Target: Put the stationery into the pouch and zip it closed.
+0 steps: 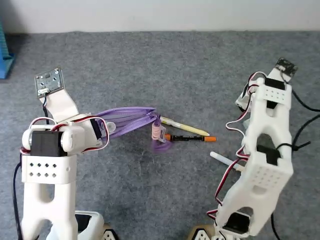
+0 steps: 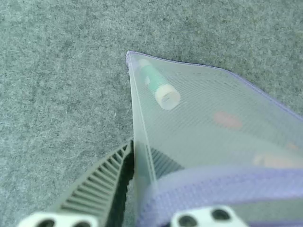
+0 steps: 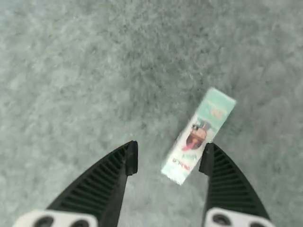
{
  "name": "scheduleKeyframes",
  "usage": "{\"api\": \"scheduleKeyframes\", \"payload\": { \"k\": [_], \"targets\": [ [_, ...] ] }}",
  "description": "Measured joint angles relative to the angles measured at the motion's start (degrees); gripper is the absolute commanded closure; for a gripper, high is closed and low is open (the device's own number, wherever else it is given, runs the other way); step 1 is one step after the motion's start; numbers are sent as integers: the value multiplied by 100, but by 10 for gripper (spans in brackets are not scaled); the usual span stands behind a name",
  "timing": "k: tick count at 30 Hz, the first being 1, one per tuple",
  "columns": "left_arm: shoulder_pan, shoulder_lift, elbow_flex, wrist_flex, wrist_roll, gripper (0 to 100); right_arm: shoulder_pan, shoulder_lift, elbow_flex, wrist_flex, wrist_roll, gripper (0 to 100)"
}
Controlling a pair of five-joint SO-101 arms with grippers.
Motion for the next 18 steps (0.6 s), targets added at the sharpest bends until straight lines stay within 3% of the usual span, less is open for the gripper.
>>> {"api": "scheduleKeyframes", "payload": {
  "k": [12,18],
  "targets": [
    [0,0,0,0,0,988,316,1073,-1134,422,-9,783],
    [0,0,0,0,0,988,387,1240,-1451,791,-9,998]
  ]
}}
